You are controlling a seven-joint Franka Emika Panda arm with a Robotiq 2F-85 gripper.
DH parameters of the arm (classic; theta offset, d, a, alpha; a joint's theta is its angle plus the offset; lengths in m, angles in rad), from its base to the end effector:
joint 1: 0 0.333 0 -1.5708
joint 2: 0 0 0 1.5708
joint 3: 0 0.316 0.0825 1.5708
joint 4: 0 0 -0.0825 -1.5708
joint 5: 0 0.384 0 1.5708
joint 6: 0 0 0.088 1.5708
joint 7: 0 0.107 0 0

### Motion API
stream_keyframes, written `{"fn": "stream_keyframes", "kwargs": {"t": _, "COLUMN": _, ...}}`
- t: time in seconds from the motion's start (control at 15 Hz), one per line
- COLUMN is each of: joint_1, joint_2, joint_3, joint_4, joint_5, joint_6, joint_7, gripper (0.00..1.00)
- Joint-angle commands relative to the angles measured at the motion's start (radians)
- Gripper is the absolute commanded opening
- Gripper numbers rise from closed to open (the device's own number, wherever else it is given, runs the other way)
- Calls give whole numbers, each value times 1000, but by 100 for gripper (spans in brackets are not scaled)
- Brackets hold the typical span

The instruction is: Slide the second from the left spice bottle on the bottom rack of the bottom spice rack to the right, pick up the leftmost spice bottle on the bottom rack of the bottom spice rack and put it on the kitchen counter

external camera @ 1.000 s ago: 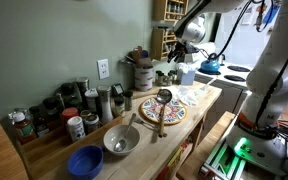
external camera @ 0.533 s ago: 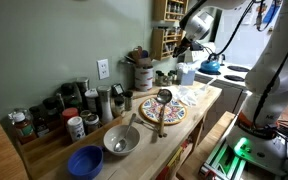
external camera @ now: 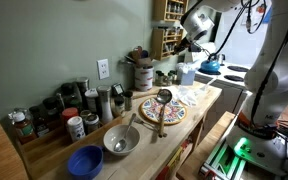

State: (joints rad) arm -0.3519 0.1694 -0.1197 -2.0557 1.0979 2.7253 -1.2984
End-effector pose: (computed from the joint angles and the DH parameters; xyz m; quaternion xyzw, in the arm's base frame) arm 0.5256 -0.3026 0.3959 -0.9236 0.0394 -0.3800 0.0325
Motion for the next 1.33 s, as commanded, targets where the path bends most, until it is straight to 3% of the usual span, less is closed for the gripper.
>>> {"fn": "stream_keyframes", "kwargs": {"t": 0.0, "joint_1": -20, "joint_2": 91, "joint_3": 12, "joint_4": 96, "joint_5": 112, "joint_6": 3, "joint_7": -87, "gripper": 0}}
{"fn": "stream_keyframes", "kwargs": {"t": 0.53, "joint_1": -18, "joint_2": 185, "joint_3": 11, "joint_4": 206, "joint_5": 195, "joint_6": 2, "joint_7": -148, "gripper": 0}}
{"fn": "stream_keyframes", "kwargs": {"t": 1.27, "joint_1": -5, "joint_2": 167, "joint_3": -16, "joint_4": 158, "joint_5": 106, "joint_6": -22, "joint_7": -98, "gripper": 0}}
